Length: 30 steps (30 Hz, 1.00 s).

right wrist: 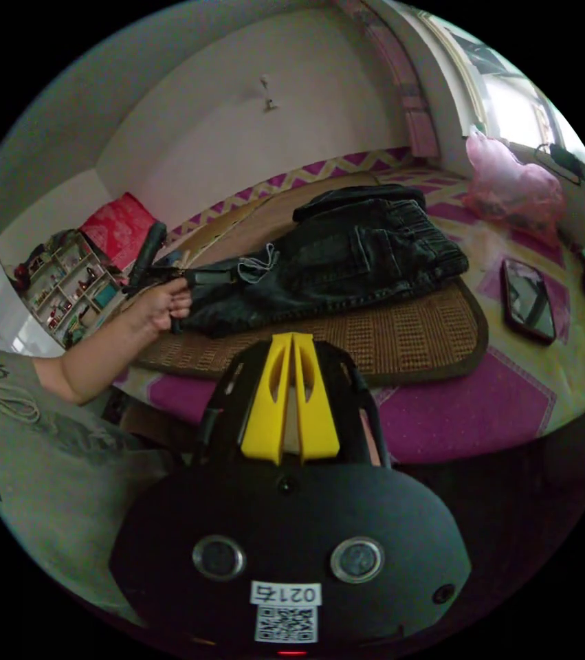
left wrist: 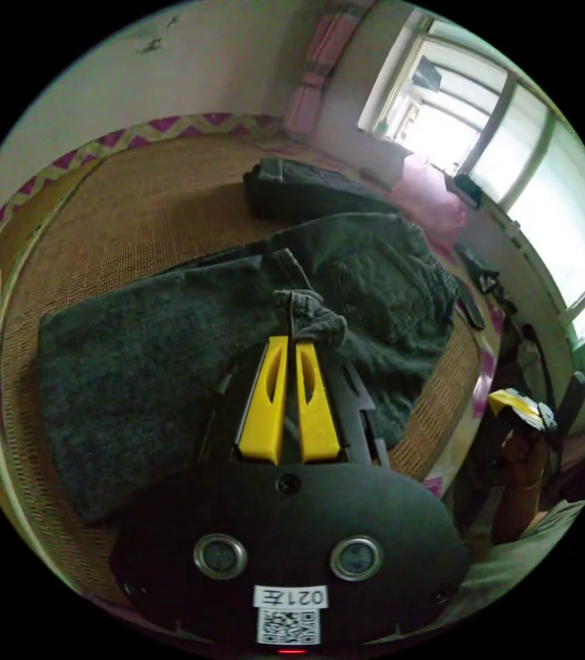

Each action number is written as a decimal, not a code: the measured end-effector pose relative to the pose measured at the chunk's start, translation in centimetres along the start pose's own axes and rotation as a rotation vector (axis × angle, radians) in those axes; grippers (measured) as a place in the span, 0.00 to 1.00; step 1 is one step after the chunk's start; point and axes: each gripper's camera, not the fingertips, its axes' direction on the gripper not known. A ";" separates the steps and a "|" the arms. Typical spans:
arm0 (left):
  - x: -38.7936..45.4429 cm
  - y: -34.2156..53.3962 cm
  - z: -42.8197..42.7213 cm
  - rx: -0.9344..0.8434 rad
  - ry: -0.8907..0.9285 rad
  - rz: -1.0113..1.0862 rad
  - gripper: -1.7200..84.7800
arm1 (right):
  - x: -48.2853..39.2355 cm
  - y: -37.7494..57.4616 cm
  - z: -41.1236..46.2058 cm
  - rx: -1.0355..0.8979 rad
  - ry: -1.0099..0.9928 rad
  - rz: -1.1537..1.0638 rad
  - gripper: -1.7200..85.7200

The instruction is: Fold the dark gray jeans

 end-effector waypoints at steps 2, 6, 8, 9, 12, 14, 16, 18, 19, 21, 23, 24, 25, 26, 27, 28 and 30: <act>1.5 -0.4 -1.2 0.068 -0.011 0.015 0.01 | 0.8 0.4 -0.3 0.002 0.007 0.010 0.01; 4.2 -1.1 0.2 0.102 -0.035 0.082 0.01 | 2.8 0.2 -0.6 0.016 -0.001 0.052 0.02; 4.3 -1.1 3.8 -0.031 -0.017 0.091 0.01 | 3.6 -0.4 -0.7 0.027 -0.013 0.072 0.02; 4.2 -0.8 5.1 -0.081 -0.016 0.074 0.01 | 4.2 -0.8 -0.7 0.043 -0.009 0.094 0.02; 4.7 -0.4 4.4 -0.009 0.004 0.097 0.03 | 6.6 -2.1 -0.9 0.087 0.044 0.205 0.08; 5.2 -0.1 5.0 -0.032 -0.021 0.146 0.05 | 9.0 -3.0 -0.5 0.094 0.100 0.328 0.15; 5.1 0.3 5.2 -0.046 0.016 0.189 0.11 | 12.2 -4.7 0.5 0.090 0.100 0.436 0.21; 4.9 0.6 4.8 -0.064 0.110 0.221 0.16 | 14.3 -5.7 1.2 0.128 0.072 0.516 0.21; 4.6 0.9 4.1 -0.053 0.159 0.235 0.17 | 15.6 -6.2 1.6 0.165 0.037 0.571 0.21; 3.9 2.0 2.3 0.022 0.199 0.247 0.17 | 17.1 -7.3 2.2 0.212 -0.022 0.629 0.20; 2.9 3.1 0.1 0.090 0.218 0.244 0.15 | 18.2 -8.6 3.5 0.215 -0.042 0.682 0.18; 2.1 3.9 -1.2 0.116 0.229 0.241 0.15 | 18.7 -9.3 4.3 0.225 -0.024 0.713 0.15; 1.3 4.6 -2.4 0.120 0.226 0.236 0.14 | 19.2 -9.9 5.0 0.234 -0.025 0.744 0.15; 0.8 5.0 -2.9 0.122 0.221 0.235 0.14 | 19.4 -10.2 5.3 0.242 -0.036 0.750 0.14; -0.3 5.9 -4.1 0.121 0.204 0.226 0.14 | 19.6 -10.6 5.8 0.242 -0.051 0.778 0.13; -1.5 6.8 -5.3 0.122 0.189 0.214 0.13 | 19.5 -11.1 6.0 0.228 -0.064 0.808 0.11; -3.7 8.4 -6.9 0.123 0.178 0.186 0.12 | 18.1 -12.3 5.0 0.252 -0.074 0.785 0.10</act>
